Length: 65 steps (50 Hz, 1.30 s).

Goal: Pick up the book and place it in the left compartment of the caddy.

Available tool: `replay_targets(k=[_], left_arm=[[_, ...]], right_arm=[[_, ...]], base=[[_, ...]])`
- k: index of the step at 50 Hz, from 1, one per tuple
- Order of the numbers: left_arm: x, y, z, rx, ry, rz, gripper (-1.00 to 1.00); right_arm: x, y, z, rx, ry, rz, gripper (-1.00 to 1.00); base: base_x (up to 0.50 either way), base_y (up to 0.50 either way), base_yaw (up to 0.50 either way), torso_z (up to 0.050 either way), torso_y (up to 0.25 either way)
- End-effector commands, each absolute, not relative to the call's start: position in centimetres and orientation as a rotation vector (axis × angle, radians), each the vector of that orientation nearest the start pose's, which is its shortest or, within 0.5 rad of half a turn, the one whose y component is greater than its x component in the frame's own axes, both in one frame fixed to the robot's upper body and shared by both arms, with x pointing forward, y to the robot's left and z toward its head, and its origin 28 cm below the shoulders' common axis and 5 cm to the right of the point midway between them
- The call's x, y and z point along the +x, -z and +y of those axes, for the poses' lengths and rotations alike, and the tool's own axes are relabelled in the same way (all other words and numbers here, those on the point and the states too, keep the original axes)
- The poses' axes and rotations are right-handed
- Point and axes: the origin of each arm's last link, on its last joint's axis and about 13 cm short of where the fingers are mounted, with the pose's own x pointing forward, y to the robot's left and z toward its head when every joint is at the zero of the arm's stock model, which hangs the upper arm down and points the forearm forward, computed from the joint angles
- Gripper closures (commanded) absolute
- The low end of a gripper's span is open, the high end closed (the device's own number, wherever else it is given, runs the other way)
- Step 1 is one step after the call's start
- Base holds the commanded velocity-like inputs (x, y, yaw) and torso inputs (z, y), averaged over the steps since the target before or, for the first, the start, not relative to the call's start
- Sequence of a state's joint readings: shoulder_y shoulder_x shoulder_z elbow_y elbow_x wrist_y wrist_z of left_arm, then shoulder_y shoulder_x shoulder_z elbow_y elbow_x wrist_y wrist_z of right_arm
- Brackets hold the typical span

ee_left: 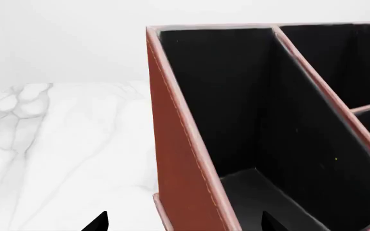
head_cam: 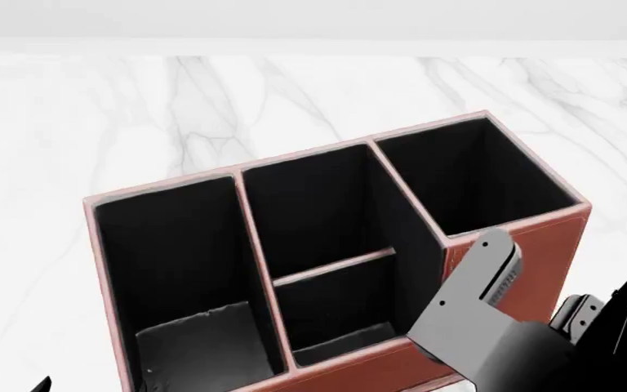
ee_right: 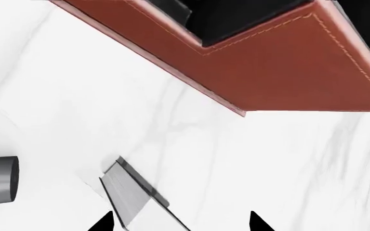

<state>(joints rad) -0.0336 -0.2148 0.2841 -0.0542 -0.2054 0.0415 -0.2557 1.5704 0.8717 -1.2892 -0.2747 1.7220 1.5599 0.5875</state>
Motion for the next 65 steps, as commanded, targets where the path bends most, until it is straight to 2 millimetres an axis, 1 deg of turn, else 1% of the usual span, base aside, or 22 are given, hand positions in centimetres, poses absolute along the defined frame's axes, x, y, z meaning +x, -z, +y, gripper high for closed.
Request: replay_targets(k=[1, 8, 17, 30, 44, 48, 51, 59, 65], left_arm=[[21.1, -0.4, 20.3, 0.018, 0.009, 0.030, -1.00], [21.1, -0.5, 20.3, 0.017, 0.009, 0.030, -1.00], [21.1, -0.5, 20.2, 0.016, 0.010, 0.032, -1.00], [21.1, -0.5, 20.2, 0.017, 0.008, 0.032, -1.00], [21.0, -0.4, 20.2, 0.019, 0.014, 0.034, -1.00], [21.1, -0.4, 20.2, 0.018, 0.013, 0.034, -1.00], [21.1, -0.4, 20.2, 0.018, 0.013, 0.034, -1.00], [21.1, -0.5, 20.2, 0.015, 0.011, 0.033, -1.00], [21.1, -0.6, 20.2, 0.013, 0.012, 0.033, -1.00]], right_arm=[[23.8, -25.6, -16.4, -0.911, -0.373, 0.972, -1.00], [23.4, -25.0, -16.1, -0.918, -0.418, 1.009, -1.00], [23.6, -24.1, -15.9, -0.941, -0.442, 1.046, -1.00], [24.3, -23.5, -16.4, -0.938, -0.404, 1.051, -1.00], [25.0, -21.1, -16.8, -0.932, -0.416, 1.113, -1.00], [24.7, -20.1, -16.5, -0.928, -0.475, 1.171, -1.00], [25.0, -19.5, -16.6, -0.932, -0.469, 1.184, -1.00], [25.3, -18.9, -17.4, -0.923, -0.421, 1.217, -1.00], [25.6, -17.9, -18.0, -0.918, -0.395, 1.256, -1.00]], base=[[0.00, 0.00, 0.00, 0.000, 0.000], [0.00, 0.00, 0.00, 0.000, 0.000], [0.00, 0.00, 0.00, 0.000, 0.000], [0.00, 0.00, 0.00, 0.000, 0.000], [0.00, 0.00, 0.00, 0.000, 0.000], [0.00, 0.00, 0.00, 0.000, 0.000], [0.00, 0.00, 0.00, 0.000, 0.000], [0.00, 0.00, 0.00, 0.000, 0.000], [0.00, 0.00, 0.00, 0.000, 0.000]])
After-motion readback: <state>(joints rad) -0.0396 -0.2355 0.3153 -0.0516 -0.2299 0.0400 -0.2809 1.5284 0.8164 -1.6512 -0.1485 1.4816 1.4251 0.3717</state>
